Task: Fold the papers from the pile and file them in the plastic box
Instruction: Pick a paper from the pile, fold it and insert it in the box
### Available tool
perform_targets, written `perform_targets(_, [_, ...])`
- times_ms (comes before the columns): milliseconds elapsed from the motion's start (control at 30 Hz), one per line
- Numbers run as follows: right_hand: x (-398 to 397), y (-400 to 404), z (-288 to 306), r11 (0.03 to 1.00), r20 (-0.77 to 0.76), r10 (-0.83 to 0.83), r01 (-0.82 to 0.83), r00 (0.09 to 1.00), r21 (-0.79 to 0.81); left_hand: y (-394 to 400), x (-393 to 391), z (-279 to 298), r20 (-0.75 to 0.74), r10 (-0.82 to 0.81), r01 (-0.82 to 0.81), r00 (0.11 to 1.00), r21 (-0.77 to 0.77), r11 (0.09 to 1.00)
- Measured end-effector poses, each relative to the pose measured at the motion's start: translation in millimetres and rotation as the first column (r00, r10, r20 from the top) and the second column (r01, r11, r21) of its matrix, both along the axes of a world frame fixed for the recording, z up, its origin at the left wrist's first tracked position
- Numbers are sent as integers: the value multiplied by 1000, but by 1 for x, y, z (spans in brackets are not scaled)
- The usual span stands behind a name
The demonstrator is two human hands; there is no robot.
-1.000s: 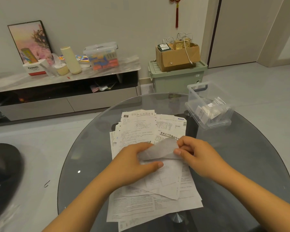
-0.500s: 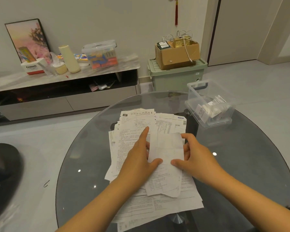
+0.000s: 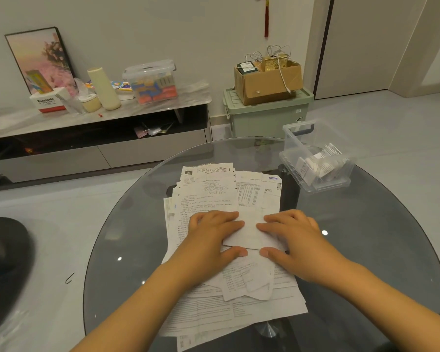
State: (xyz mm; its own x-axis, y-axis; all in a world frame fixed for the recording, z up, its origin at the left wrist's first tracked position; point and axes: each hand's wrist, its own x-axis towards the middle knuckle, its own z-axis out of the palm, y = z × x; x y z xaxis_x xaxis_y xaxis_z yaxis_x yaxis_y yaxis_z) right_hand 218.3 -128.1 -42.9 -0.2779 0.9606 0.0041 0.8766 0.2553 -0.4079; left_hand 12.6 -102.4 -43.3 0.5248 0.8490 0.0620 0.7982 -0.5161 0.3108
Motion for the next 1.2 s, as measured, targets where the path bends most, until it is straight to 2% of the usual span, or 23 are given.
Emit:
perform_targets(133, [1,2,-2,1000,14,13,-13,1000,10,1,0,-2,18,-31,30,999,74,997])
perform_targets(300, [1,0,6,993,-88,26,-16,996,121,-2,2,-1,220,-26,-6,975,145,989])
perform_targets(467, [3,-4,13,980,-151,-1,32,988,198,-2,6,0,321,-30,-54,946,249,967])
perform_targets(734, [2,-4,7,991,-258,-86,109,962,77,-15,16,8,390,167,-159,905,-54,986])
perform_targets(934, [-3,0,2,993,-205,-103,112,973,35,-13,18,-1,309,179,-151,934,-113,982])
perform_targets(1034, [-4,2,-1,994,-123,-87,94,989,57,-11,18,-3,259,174,-143,950,-135,981])
perform_targets(1201, [5,7,2,997,-65,-64,66,996,32,-7,16,-1,215,180,-160,960,-107,981])
